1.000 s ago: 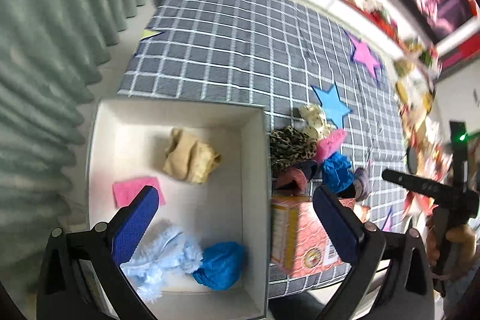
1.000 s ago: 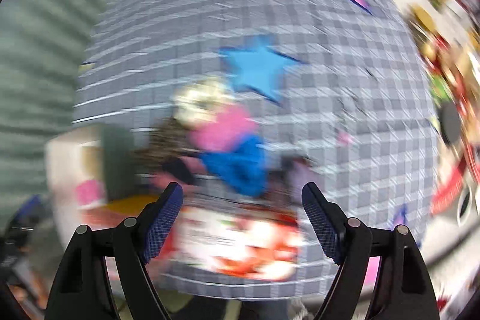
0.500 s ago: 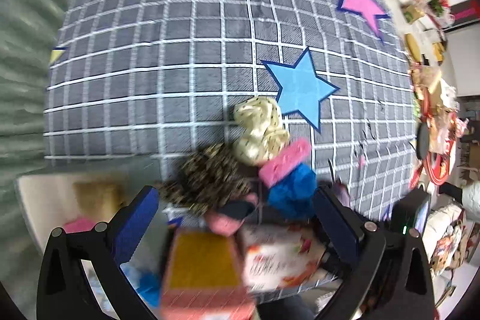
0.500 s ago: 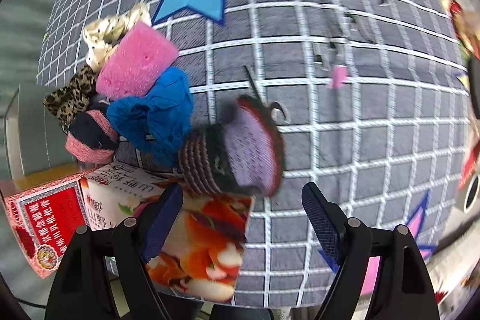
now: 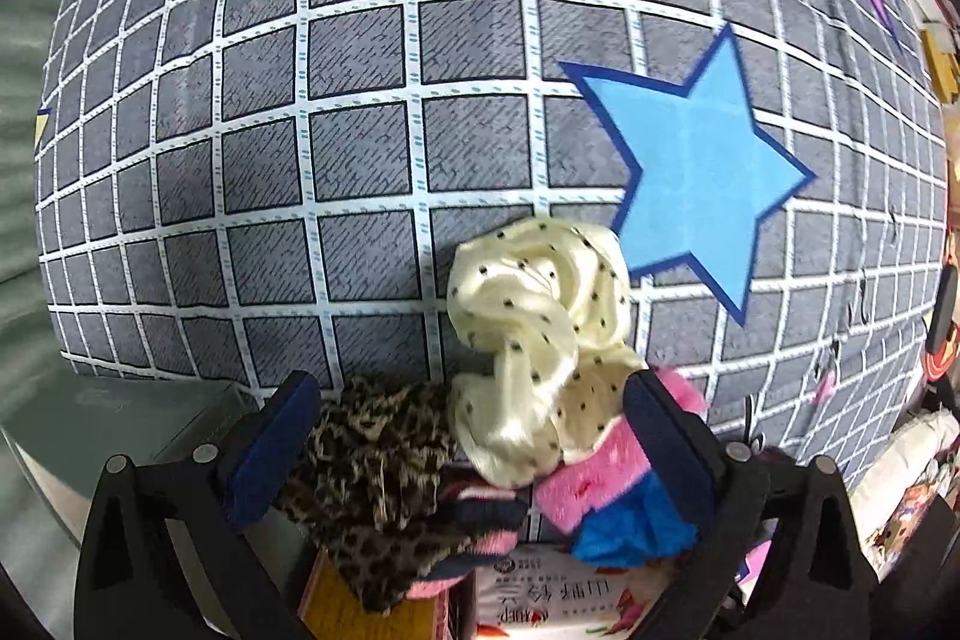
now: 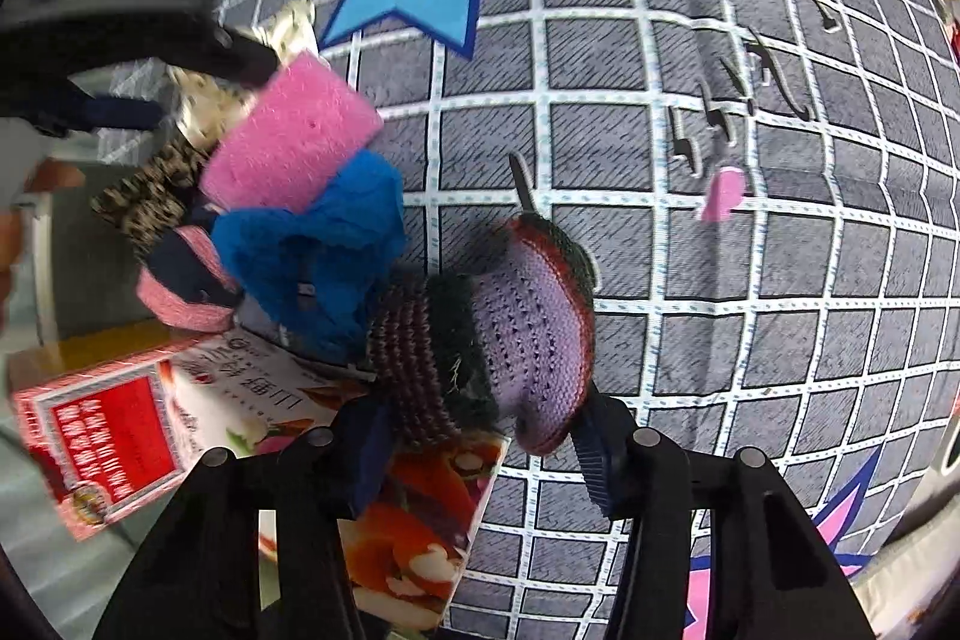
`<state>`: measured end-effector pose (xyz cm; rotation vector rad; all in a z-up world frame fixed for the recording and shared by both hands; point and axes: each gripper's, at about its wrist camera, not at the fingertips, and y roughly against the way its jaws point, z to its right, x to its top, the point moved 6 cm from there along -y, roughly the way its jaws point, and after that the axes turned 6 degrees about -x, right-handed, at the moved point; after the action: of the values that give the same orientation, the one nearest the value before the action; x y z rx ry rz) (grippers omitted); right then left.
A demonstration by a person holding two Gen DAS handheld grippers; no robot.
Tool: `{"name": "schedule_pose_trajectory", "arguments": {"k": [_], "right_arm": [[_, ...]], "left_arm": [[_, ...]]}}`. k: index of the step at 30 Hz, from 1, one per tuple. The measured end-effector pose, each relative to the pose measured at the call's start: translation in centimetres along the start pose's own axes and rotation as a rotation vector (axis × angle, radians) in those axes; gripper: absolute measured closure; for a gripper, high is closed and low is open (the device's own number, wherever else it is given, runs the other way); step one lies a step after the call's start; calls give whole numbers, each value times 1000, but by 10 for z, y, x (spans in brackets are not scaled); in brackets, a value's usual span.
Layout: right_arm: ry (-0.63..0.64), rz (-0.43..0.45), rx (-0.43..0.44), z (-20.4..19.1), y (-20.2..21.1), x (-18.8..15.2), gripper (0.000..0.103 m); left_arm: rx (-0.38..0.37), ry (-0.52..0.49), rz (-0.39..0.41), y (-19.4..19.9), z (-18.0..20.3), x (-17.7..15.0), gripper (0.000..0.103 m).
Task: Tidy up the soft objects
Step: 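Grasp the cream polka-dot scarf with the left tool while the right tool grasps the purple knit hat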
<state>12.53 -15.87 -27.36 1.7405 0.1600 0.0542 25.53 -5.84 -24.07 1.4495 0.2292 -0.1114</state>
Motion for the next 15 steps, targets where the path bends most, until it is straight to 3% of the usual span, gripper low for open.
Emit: {"name": "schedule_pose_trajectory", "arguments": {"k": [3, 5, 6, 11, 15], "right_arm": [[-54, 26, 64, 23, 17, -2, 49], [-89, 41, 98, 41, 28, -2, 49], [-99, 50, 99, 48, 32, -2, 49], [-170, 75, 91, 88, 43, -5, 49], [-222, 82, 107, 95, 50, -12, 49]], "left_arm": [[-71, 6, -52, -10, 4, 3, 23], [-137, 10, -68, -15, 9, 2, 68], [-169, 9, -70, -18, 12, 1, 78], [-168, -47, 50, 2, 29, 0, 83], [-139, -92, 181, 37, 38, -1, 83]]}}
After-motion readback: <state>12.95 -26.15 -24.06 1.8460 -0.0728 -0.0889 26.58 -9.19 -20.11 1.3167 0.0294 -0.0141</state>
